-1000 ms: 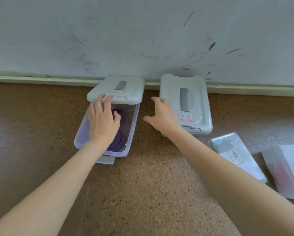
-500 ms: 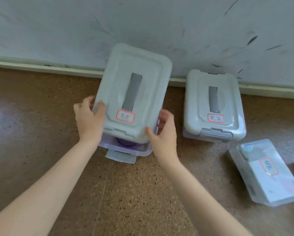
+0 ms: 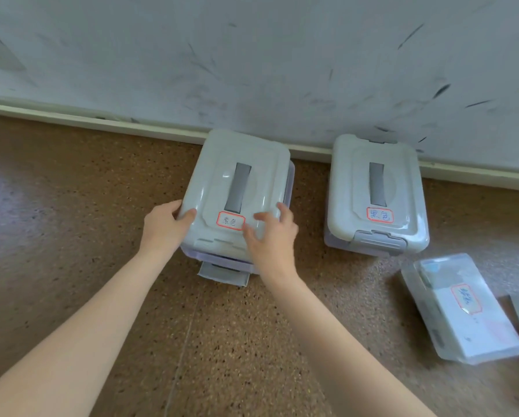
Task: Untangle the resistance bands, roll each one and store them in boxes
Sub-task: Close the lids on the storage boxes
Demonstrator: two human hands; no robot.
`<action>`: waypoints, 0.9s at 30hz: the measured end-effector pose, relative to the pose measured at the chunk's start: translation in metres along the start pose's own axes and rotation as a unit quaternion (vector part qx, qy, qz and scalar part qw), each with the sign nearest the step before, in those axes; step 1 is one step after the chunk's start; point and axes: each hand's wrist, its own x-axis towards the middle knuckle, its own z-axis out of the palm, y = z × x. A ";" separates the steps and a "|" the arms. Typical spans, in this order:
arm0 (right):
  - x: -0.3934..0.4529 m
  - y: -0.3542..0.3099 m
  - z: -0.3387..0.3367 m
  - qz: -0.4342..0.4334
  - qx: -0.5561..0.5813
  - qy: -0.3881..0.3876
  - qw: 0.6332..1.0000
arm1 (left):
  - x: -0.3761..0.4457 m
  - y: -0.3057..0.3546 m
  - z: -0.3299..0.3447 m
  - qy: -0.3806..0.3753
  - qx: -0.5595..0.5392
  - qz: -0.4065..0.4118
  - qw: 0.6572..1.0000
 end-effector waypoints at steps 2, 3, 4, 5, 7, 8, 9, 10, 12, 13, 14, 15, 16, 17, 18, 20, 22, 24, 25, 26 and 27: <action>-0.009 -0.010 0.011 -0.028 -0.008 -0.024 0.999 | -0.003 0.000 -0.003 0.005 0.037 0.012 0.999; -0.013 -0.012 0.015 -0.029 0.003 -0.022 0.999 | -0.004 0.002 -0.004 0.011 0.058 0.022 0.998; -0.014 -0.013 0.017 -0.030 0.013 -0.010 0.999 | -0.005 0.004 -0.005 0.024 0.073 0.036 0.996; -0.015 -0.012 0.016 -0.032 0.014 0.007 0.999 | -0.007 0.007 -0.007 0.044 0.076 0.056 0.995; -0.012 -0.005 0.008 -0.031 0.001 0.025 0.999 | -0.008 0.013 -0.012 0.094 0.030 0.092 0.991; -0.011 -0.001 0.002 -0.024 0.004 0.029 0.999 | -0.008 0.018 -0.015 0.111 -0.015 0.096 0.989; -0.009 0.002 -0.003 -0.013 0.016 0.034 0.999 | -0.006 0.024 -0.018 0.118 -0.072 0.087 0.987; -0.007 0.004 -0.009 -0.004 0.030 0.037 0.999 | -0.004 0.031 -0.022 0.111 -0.144 0.066 0.981; -0.003 0.006 -0.015 -0.015 0.056 0.038 0.998 | -0.001 0.043 -0.027 0.045 -0.300 0.009 0.953; -0.001 0.006 -0.016 -0.029 0.063 0.034 0.997 | 0.001 0.046 -0.029 0.002 -0.351 -0.015 0.936; -0.001 0.006 -0.016 -0.036 0.064 0.030 0.997 | 0.002 0.048 -0.029 -0.041 -0.375 -0.038 0.925; -0.002 0.007 -0.015 -0.032 0.063 0.028 0.997 | 0.001 0.048 -0.027 -0.076 -0.371 -0.053 0.924; -0.005 0.010 -0.014 -0.022 0.063 0.035 0.997 | -0.001 0.043 -0.023 -0.089 -0.318 -0.052 0.942; -0.008 0.014 -0.013 -0.015 0.061 0.047 0.997 | -0.002 0.034 -0.018 -0.079 -0.207 -0.031 0.975; -0.011 0.020 -0.011 -0.013 0.051 0.056 0.997 | -0.004 0.023 -0.012 -0.059 -0.066 -0.008 0.996; -0.017 0.030 -0.006 -0.012 -0.008 0.036 0.999 | -0.010 0.004 -0.001 -0.046 0.144 0.022 0.988; -0.016 0.036 -0.002 -0.004 -0.032 0.006 0.999 | -0.013 -0.005 0.008 -0.063 0.159 0.021 0.985; -0.007 0.036 -0.002 -0.009 -0.005 -0.019 1.000 | -0.009 -0.005 0.013 -0.072 0.114 0.025 0.991; -0.001 0.034 -0.004 -0.008 0.000 -0.032 0.999 | -0.007 -0.003 0.014 -0.073 0.105 0.025 0.991; 0.005 0.033 -0.005 -0.003 -0.001 -0.049 0.999 | -0.004 0.000 0.013 -0.071 0.104 0.021 0.992; 0.012 0.032 -0.007 0.006 -0.004 -0.066 0.998 | -0.001 0.002 0.012 -0.069 0.102 0.013 0.992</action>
